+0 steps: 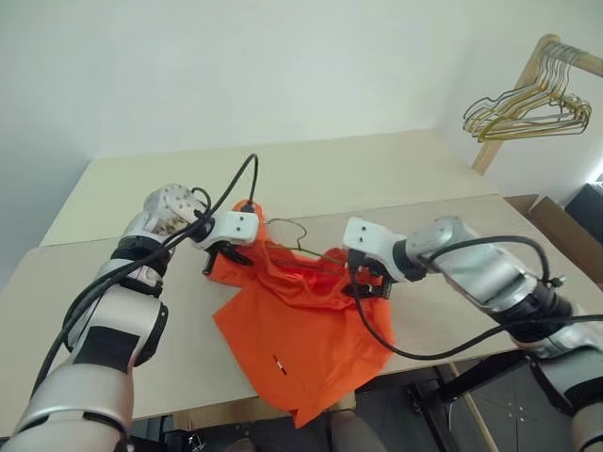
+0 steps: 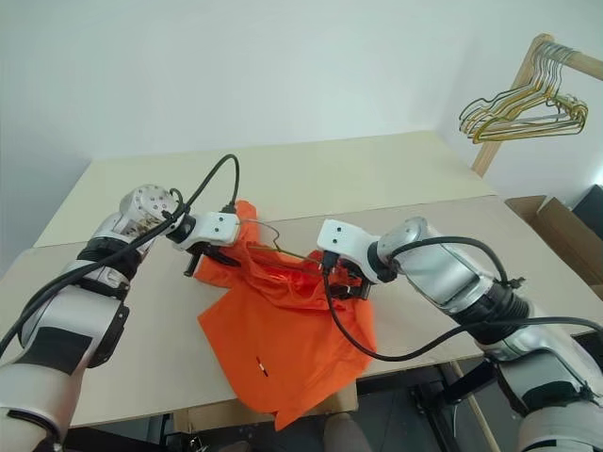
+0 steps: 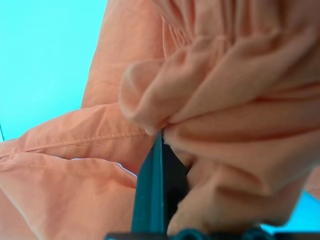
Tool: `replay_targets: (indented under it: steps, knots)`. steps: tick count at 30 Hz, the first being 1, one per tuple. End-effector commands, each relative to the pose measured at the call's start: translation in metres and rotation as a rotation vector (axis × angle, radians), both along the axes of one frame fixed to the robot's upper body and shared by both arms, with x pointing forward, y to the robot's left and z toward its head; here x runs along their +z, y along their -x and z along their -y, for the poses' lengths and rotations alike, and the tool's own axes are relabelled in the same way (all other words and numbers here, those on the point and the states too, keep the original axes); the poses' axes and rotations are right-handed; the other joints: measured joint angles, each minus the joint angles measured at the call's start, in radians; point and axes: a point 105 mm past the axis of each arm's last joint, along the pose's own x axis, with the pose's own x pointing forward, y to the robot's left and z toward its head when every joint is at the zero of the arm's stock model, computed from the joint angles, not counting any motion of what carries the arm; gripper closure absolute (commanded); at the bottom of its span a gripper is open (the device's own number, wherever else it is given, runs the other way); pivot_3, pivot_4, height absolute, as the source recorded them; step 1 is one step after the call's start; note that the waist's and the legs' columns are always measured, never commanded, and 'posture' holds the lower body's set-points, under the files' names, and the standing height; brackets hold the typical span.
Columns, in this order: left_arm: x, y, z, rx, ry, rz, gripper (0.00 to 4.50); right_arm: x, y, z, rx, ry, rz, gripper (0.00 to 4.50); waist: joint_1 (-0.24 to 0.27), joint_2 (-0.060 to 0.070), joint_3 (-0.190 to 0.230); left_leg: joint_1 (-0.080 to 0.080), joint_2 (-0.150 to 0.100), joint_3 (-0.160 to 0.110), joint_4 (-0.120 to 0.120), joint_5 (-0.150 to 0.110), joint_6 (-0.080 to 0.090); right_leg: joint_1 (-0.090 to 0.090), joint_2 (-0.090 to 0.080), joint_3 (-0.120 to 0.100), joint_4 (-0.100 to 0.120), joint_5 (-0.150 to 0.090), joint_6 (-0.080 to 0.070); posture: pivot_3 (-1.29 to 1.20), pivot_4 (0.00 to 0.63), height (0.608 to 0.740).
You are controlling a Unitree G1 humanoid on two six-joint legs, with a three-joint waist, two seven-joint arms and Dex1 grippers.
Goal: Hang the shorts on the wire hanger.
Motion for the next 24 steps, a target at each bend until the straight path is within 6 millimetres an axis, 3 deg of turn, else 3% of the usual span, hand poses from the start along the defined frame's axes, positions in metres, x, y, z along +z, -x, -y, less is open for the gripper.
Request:
replay_targets:
  steps: [1, 10, 13, 19, 24]
  knots:
    - [0.014, 0.000, 0.003, -0.034, 0.038, 0.045, 4.50, 0.015, -0.006, -0.003, 0.043, -0.008, 0.033, 1.28, 0.000, 0.000, 0.000, 0.000, 0.000, 0.000, 0.000, 0.000, 0.000, 0.000, 0.000, 0.000, 0.000, 0.000, 0.000, -0.19, 0.000, 0.740]
    - [0.012, 0.005, 0.006, -0.087, 0.035, 0.053, 4.50, 0.020, 0.001, -0.007, 0.103, -0.095, -0.081, 4.44, -0.002, 0.000, 0.000, 0.000, 0.000, -0.001, 0.000, 0.000, 0.000, 0.000, 0.000, 0.000, 0.000, 0.000, 0.000, -0.19, 0.000, 0.740]
    - [0.015, 0.007, 0.009, -0.116, 0.059, 0.065, 4.50, 0.023, 0.007, -0.007, 0.122, -0.128, -0.115, 4.48, -0.001, 0.000, 0.000, 0.000, 0.000, -0.001, 0.000, 0.000, 0.000, 0.000, 0.000, -0.001, 0.000, 0.000, 0.000, -0.19, 0.000, 0.740]
    - [0.036, 0.006, 0.017, -0.108, 0.213, 0.061, 2.71, 0.027, 0.017, 0.000, 0.099, -0.203, -0.176, 4.50, 0.001, 0.000, 0.000, 0.000, 0.000, -0.002, 0.000, 0.000, 0.000, 0.000, -0.001, -0.001, 0.000, 0.000, 0.000, -0.19, 0.000, 0.740]
    - [0.047, 0.001, 0.003, -0.035, 0.254, 0.093, 1.20, 0.025, 0.031, 0.020, 0.026, -0.254, -0.229, 4.50, 0.002, 0.000, 0.000, 0.000, 0.000, -0.004, 0.000, 0.000, 0.000, 0.000, -0.001, -0.001, 0.000, 0.000, 0.000, -0.19, 0.000, 0.740]
